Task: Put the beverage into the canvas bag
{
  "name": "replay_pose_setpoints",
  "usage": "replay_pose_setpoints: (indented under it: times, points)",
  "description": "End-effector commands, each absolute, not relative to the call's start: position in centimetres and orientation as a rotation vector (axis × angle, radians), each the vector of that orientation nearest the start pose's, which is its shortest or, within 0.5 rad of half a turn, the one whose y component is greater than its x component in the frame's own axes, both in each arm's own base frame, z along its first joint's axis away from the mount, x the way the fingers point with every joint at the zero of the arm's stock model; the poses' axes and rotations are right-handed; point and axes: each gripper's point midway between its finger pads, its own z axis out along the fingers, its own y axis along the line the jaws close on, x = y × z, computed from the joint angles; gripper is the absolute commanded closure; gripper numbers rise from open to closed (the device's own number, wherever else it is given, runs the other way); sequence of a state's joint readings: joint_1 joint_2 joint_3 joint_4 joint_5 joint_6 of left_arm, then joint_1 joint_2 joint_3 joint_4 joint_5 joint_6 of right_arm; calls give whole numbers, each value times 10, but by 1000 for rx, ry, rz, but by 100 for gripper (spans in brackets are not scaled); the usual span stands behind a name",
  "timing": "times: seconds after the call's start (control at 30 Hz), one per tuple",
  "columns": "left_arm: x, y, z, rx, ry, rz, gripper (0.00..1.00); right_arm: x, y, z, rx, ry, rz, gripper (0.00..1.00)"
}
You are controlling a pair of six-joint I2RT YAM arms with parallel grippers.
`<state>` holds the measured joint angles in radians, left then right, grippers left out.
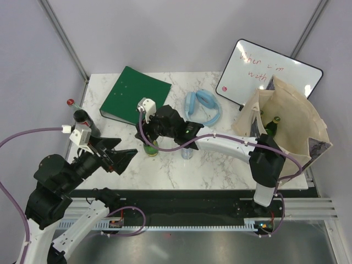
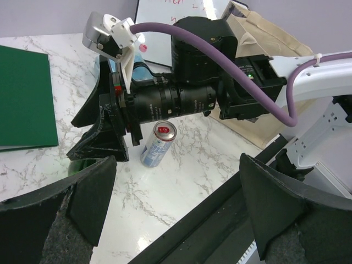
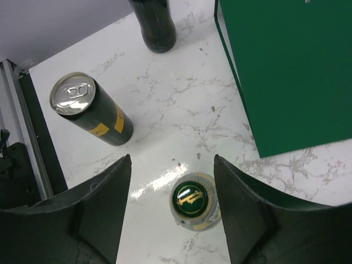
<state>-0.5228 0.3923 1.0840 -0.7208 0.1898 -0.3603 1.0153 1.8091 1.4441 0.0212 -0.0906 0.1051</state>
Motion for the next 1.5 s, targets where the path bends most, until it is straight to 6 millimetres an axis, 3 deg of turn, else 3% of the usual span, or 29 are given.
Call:
replay_pose_setpoints:
  times: [0.0, 0.27, 0.4, 0.67, 0.7, 0.93, 1.03, 1.2, 1.3, 1.47]
  points:
    - [124, -125, 377, 299, 1591, -818, 0, 280, 489, 212, -961, 1695, 820, 32]
    - [124, -128, 374, 299, 1594, -838, 0, 280, 485, 188, -997, 1707, 789, 31]
    - [124, -126, 374, 297, 1591, -830, 0, 277, 486, 173, -1008, 1736, 792, 37]
    - [129, -129, 365, 286, 1618, -831, 0, 278, 485, 181, -908, 1702, 844, 44]
    - [129, -129, 365, 283, 1616, -834, 0, 275, 482, 173, -900, 1716, 843, 44]
    - [131, -131, 364, 283, 1623, -837, 0, 280, 478, 171, -858, 1719, 812, 46]
    - [131, -131, 366, 279, 1620, -843, 0, 281, 477, 169, -855, 1725, 803, 60]
    - [135, -132, 362, 269, 1636, -835, 0, 292, 471, 183, -792, 1715, 750, 98]
    - [141, -131, 356, 248, 1660, -820, 0, 305, 461, 203, -726, 1707, 689, 100]
    - [151, -131, 352, 215, 1687, -795, 0, 338, 433, 258, -573, 1649, 598, 100]
